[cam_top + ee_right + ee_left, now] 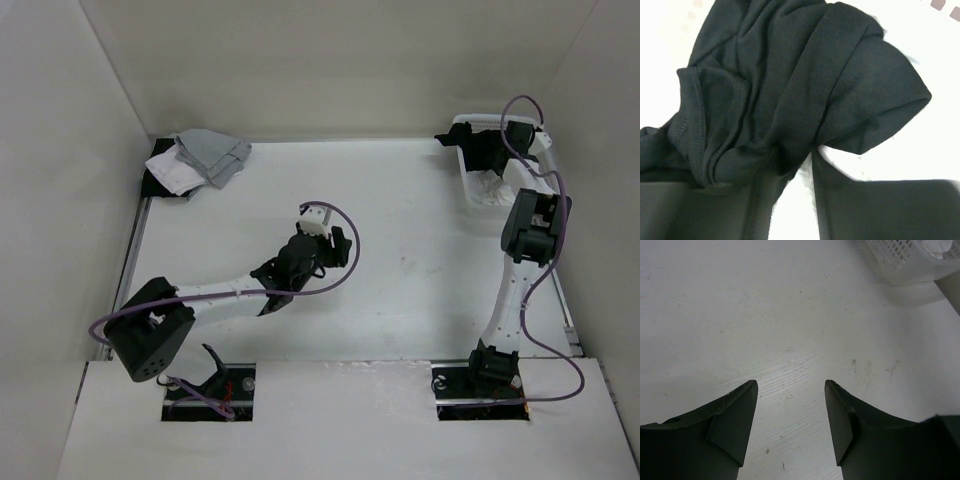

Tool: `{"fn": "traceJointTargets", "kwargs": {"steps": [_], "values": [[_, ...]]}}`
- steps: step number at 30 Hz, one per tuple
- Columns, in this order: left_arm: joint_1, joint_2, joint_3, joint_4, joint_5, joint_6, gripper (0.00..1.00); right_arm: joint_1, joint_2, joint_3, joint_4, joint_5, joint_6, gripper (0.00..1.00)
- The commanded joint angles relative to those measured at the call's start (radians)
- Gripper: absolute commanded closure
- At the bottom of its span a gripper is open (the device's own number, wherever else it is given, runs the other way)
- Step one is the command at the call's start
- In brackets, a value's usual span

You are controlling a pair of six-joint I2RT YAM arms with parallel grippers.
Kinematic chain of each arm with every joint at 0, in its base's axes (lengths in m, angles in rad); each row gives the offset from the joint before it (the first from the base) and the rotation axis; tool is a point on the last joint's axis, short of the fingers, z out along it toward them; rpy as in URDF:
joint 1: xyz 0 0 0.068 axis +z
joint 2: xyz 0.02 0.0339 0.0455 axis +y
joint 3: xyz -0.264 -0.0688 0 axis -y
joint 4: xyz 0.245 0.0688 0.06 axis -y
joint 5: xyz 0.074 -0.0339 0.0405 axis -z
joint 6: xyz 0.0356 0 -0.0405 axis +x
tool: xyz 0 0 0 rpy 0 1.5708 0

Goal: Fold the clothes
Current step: Grab the tank top from the pile, then move the tank top to the center of the board

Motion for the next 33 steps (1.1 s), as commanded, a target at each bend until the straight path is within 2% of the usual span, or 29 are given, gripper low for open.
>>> {"fn": "traceJointTargets", "kwargs": {"steps": [1, 3, 5, 8, 12, 18, 26, 30, 33], "values": [[0.014, 0.001, -0.008, 0.065, 0.02, -0.017, 0.45, -0.002, 0.013, 0.01, 0.014, -0.011, 0.018, 0.73], [0.019, -0.001, -0.011, 0.07, 0.024, -0.02, 0.46, 0.002, -0.014, -0.045, 0.084, -0.019, 0.029, 0.88], [0.021, 0.001, -0.011, 0.071, 0.027, -0.022, 0.46, 0.002, -0.06, -0.117, 0.192, -0.025, 0.02, 0.93], [0.021, 0.007, -0.01, 0.071, 0.03, -0.024, 0.46, 0.002, -0.16, -0.221, 0.344, -0.025, 0.001, 0.96], [0.021, 0.007, -0.008, 0.073, 0.03, -0.024, 0.46, 0.002, -0.305, -0.29, 0.441, -0.056, -0.017, 0.98], [0.027, -0.053, -0.013, 0.067, 0.023, -0.031, 0.46, 0.043, -0.632, -0.474, 0.577, -0.112, -0.032, 0.99], [0.054, -0.2, -0.016, 0.004, -0.034, -0.091, 0.46, 0.214, -1.072, -0.608, 0.573, -0.214, -0.088, 0.99], [0.093, -0.298, -0.008, -0.051, -0.089, -0.108, 0.46, 0.357, -1.256, -0.606, 0.524, -0.312, -0.103, 0.98], [0.125, -0.363, 0.001, -0.085, -0.121, -0.111, 0.46, 0.468, -1.338, -0.611, 0.499, -0.343, -0.106, 0.96]]}}
